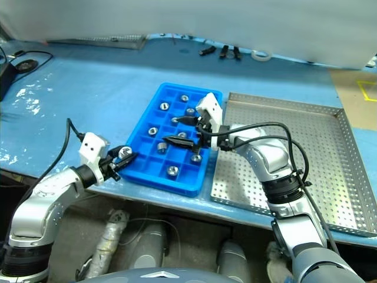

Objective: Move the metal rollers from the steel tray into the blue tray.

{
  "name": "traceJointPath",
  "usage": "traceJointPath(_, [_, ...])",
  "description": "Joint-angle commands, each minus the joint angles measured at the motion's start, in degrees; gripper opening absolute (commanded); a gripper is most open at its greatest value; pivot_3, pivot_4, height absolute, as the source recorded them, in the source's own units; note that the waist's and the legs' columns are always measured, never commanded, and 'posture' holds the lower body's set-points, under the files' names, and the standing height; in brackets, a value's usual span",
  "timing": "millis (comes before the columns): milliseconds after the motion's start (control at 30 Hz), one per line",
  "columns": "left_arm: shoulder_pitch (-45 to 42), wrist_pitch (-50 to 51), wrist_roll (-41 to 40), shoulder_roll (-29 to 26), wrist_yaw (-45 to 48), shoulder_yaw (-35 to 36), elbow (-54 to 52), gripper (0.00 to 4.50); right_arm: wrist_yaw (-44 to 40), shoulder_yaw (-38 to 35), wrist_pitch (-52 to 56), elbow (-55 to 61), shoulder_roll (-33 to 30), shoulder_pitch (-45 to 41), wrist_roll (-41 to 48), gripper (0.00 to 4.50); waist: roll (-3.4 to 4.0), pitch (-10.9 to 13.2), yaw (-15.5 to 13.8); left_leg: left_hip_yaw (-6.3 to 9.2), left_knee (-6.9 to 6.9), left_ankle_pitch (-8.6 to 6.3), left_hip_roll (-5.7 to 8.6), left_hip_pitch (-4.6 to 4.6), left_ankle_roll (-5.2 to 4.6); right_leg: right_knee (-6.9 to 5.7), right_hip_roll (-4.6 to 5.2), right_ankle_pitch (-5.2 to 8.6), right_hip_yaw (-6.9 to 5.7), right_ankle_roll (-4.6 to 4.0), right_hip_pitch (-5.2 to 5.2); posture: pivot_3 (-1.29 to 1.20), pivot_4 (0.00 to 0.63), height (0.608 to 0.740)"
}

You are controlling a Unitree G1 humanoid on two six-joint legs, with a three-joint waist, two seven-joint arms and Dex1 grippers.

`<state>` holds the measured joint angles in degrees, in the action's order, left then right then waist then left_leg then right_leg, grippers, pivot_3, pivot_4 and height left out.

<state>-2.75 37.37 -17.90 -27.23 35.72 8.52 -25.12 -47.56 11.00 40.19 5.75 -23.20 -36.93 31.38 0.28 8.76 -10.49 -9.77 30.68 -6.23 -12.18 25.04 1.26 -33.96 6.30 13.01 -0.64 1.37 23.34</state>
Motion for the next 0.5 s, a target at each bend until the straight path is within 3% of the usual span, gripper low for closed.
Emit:
traceJointPath(33, [-0.71,0.8,-0.91,-1.24,-0.37,-0.95,-2.23,1.69,-0.22,-1.09,0.13,2.69,-0.4,0.17,-0.01,4.5,0.0,0.0,0.08,0.0,0.0,0.01,-0.01,0.0,0.01,-0.01,0.0,0.0,0.0,0.0,0.0,0.29,0.15,0.74])
traceJointPath(500, [-3.2,5.95,-2.77,-4.38,-2.04,-1.4,-2.36,1.69,1.42,-1.61,1.1,5.08,-0.64,2.04,0.16,4.5,0.0,0.0,0.33,0.0,0.2,0.1,-0.1,-0.01,0.14,-0.9,-0.04,0.08,0.19,-0.16,0.51,0.26,0.15,0.74])
